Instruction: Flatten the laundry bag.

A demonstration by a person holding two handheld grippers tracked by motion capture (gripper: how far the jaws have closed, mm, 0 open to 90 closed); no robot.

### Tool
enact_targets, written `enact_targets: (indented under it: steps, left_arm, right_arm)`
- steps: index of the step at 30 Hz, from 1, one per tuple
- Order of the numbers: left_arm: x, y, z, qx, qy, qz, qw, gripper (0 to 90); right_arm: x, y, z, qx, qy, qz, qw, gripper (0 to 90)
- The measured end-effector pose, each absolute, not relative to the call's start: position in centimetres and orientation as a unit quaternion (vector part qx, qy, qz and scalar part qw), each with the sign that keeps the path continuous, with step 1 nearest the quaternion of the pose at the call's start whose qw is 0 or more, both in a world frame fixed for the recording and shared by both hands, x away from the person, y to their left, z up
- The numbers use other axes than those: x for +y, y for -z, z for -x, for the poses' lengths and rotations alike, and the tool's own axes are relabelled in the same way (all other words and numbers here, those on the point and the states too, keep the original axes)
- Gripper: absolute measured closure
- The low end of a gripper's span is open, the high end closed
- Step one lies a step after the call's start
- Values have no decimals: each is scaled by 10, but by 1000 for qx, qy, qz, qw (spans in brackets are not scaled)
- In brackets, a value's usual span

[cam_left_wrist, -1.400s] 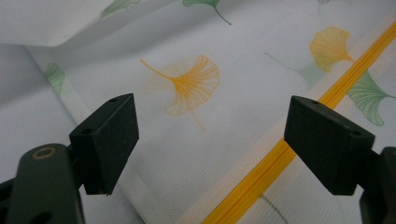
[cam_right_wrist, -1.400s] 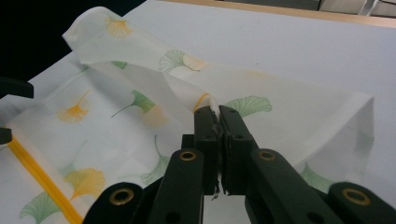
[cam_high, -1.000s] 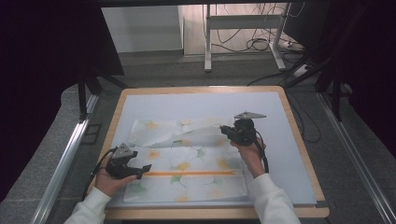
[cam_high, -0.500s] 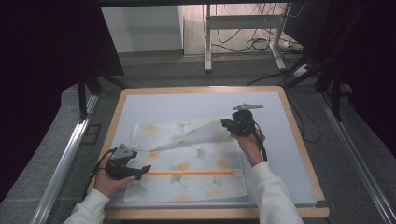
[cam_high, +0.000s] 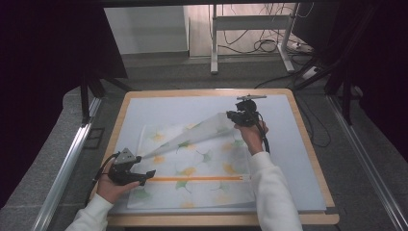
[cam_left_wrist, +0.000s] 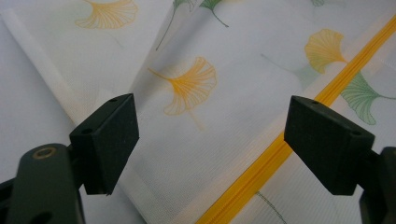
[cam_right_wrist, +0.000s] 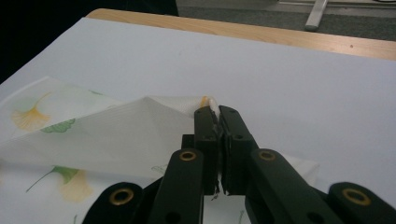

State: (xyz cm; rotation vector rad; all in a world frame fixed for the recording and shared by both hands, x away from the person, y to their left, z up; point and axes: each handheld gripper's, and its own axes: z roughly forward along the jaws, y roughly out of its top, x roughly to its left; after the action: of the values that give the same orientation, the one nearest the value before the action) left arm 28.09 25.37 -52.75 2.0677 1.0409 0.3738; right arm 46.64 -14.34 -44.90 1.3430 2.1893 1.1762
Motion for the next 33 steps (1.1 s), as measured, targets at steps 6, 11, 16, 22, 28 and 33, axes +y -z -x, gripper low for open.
enact_targets:
  steps: [6,11,16,22,28,33]
  left_arm:
    - [254,527,-281,408,-147,-813,388,178]
    - [255,528,-282,408,-149,-814,387,179]
    - [255,528,-282,408,-149,-814,386,178]
    - [255,527,-282,409,-148,-813,387,179]
    - [256,527,-282,408,-148,-814,387,179]
    - [256,527,-282,408,-149,-814,385,179]
  right_arm:
    - [-143,450,-482,754,-408,-490,159,859]
    - [-147,454,-493,743,-407,-508,159,859]
    - [-151,458,-500,739,-404,-515,159,859]
    - [-156,463,-508,730,-399,-532,160,859]
    - [-159,469,-516,722,-394,-544,163,859]
    - [-158,477,-524,724,-382,-551,164,859]
